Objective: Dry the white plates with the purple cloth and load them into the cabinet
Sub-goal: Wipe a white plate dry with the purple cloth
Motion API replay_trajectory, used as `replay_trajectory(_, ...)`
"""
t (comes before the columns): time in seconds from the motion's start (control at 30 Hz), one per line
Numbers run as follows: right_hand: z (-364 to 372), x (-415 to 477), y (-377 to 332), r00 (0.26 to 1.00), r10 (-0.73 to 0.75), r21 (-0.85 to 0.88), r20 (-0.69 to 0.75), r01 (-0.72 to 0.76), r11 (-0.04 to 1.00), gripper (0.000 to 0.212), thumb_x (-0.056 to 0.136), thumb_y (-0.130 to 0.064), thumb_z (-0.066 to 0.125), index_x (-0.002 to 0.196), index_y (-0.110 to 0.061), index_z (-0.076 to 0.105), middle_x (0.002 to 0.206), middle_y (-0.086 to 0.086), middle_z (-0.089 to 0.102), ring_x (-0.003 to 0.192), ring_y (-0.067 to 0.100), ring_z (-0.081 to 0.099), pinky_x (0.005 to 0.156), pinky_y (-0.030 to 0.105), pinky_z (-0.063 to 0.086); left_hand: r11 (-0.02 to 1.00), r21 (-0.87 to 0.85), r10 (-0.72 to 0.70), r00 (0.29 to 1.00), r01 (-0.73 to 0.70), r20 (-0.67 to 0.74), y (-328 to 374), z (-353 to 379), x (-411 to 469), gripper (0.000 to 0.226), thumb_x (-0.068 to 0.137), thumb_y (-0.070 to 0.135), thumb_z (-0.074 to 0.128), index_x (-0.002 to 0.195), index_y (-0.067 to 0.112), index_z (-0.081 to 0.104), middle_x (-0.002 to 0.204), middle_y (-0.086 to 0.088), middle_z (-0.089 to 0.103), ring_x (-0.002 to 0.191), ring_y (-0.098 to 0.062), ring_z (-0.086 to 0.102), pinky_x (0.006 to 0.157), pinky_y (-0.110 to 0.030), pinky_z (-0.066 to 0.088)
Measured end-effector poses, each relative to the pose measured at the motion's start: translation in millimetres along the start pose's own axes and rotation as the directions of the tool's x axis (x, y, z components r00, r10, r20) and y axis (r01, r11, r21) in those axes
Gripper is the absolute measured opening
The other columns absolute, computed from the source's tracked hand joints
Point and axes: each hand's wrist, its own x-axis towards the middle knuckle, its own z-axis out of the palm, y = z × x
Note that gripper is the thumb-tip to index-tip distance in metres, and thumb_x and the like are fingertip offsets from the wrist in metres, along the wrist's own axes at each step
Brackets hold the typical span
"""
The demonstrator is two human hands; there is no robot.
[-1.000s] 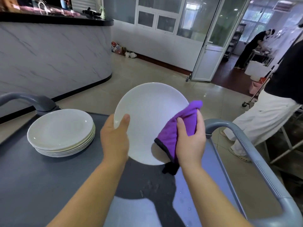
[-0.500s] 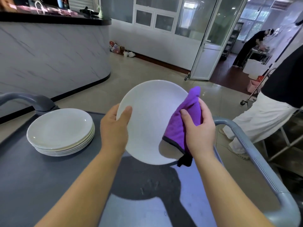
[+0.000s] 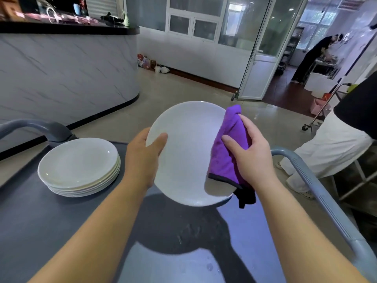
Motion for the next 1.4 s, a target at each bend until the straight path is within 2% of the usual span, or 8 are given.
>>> replay_trajectory(0.2, 50.2, -45.5, 1.4, 0.890, 0.347, 0.278, -0.297, -0.267, 0.923, 0.054, 0.094, -0.037, 0.057, 0.144, -0.030, 0.038, 0.133, -0.014, 0.054, 0.112, 0.000, 0.049, 0.093, 0.019, 0.036, 0.985, -0.170, -0.011, 0.970, -0.031, -0.243, -14.3, 24.2, -26.4, 0.016, 0.097, 0.023, 0.055, 0.088, 0.036, 0.059, 0.098, 0.008, 0.069, 0.096, -0.017, 0.067, 0.086, -0.042, 0.056)
replay_trajectory(0.33, 25.3, -25.7, 9.5, 0.951, 0.221, 0.206, -0.217, -0.177, 0.962, 0.034, 0.092, -0.026, 0.064, 0.125, -0.021, 0.055, 0.108, -0.018, 0.063, 0.095, -0.013, 0.056, 0.088, 0.011, 0.045, 0.992, -0.108, -0.069, 0.997, 0.064, -0.038, -15.2, 6.6, -21.8, 0.011, 0.094, 0.017, 0.059, 0.085, 0.021, 0.055, 0.087, 0.003, 0.067, 0.083, -0.024, 0.065, 0.067, -0.038, 0.054)
replay_trajectory(0.47, -5.5, -2.9, 1.0, 0.998, 0.044, 0.051, -0.054, -0.041, 0.998, 0.047, 0.087, -0.021, 0.070, 0.131, -0.025, 0.055, 0.115, -0.023, 0.058, 0.099, -0.015, 0.053, 0.080, -0.005, 0.035, 0.998, -0.053, -0.022, 0.992, 0.029, 0.126, 5.5, -4.4, -1.8, 0.001, 0.091, 0.021, 0.062, 0.091, 0.021, 0.061, 0.093, 0.004, 0.068, 0.087, -0.019, 0.064, 0.079, -0.034, 0.051)
replay_trajectory(0.73, 41.3, -46.9, 0.7, 0.896, 0.306, 0.272, -0.322, -0.222, 0.936, 0.056, 0.095, -0.032, 0.058, 0.145, -0.025, 0.036, 0.136, -0.012, 0.049, 0.110, -0.006, 0.043, 0.087, 0.006, 0.031, 0.990, -0.115, 0.049, 0.968, -0.080, -0.246, -8.2, 28.7, -27.4, 0.016, 0.097, 0.026, 0.055, 0.087, 0.038, 0.060, 0.093, 0.013, 0.068, 0.089, -0.010, 0.066, 0.077, -0.031, 0.054)
replay_trajectory(1.03, -13.1, -9.0, 1.7, 0.997, -0.011, 0.068, -0.082, 0.017, 0.998, 0.050, 0.087, -0.016, 0.070, 0.133, -0.025, 0.051, 0.119, -0.027, 0.054, 0.103, -0.023, 0.048, 0.088, -0.003, 0.034, 0.997, -0.071, -0.022, 0.990, 0.032, 0.137, 3.3, -0.5, -8.4, 0.004, 0.093, 0.025, 0.060, 0.090, 0.022, 0.059, 0.083, 0.006, 0.066, 0.071, -0.010, 0.062, 0.063, -0.026, 0.050)
replay_trajectory(1.17, -1.7, -16.3, -0.3, 0.992, -0.002, 0.101, -0.125, 0.014, 0.995, 0.051, 0.088, -0.021, 0.069, 0.135, -0.027, 0.051, 0.126, -0.023, 0.055, 0.111, -0.016, 0.050, 0.092, 0.001, 0.036, 0.996, 0.039, 0.087, 0.996, -0.087, -0.023, 2.3, 6.7, -9.8, 0.017, 0.094, 0.024, 0.059, 0.085, 0.037, 0.067, 0.087, 0.010, 0.069, 0.082, -0.016, 0.065, 0.072, -0.036, 0.055)
replay_trajectory(1.3, 43.0, -55.5, 2.3, 0.896, 0.301, 0.280, -0.327, -0.212, 0.936, 0.057, 0.094, -0.032, 0.059, 0.146, -0.027, 0.036, 0.126, -0.023, 0.047, 0.104, -0.012, 0.044, 0.090, 0.009, 0.033, 0.989, -0.132, 0.039, 0.971, -0.072, -0.235, -11.9, 26.5, -30.4, 0.018, 0.097, 0.023, 0.055, 0.085, 0.035, 0.061, 0.089, 0.011, 0.068, 0.083, -0.011, 0.065, 0.074, -0.032, 0.053)
replay_trajectory(1.4, 43.4, -54.9, 10.3, 0.905, 0.305, 0.301, -0.296, -0.215, 0.929, 0.057, 0.094, -0.029, 0.060, 0.145, -0.021, 0.038, 0.135, -0.011, 0.051, 0.113, -0.002, 0.047, 0.093, 0.011, 0.034, 0.985, -0.172, -0.041, 0.988, 0.015, -0.146, -20.1, 22.9, -33.2, 0.016, 0.094, 0.024, 0.059, 0.080, 0.032, 0.055, 0.093, 0.003, 0.068, 0.088, -0.020, 0.066, 0.080, -0.047, 0.057)
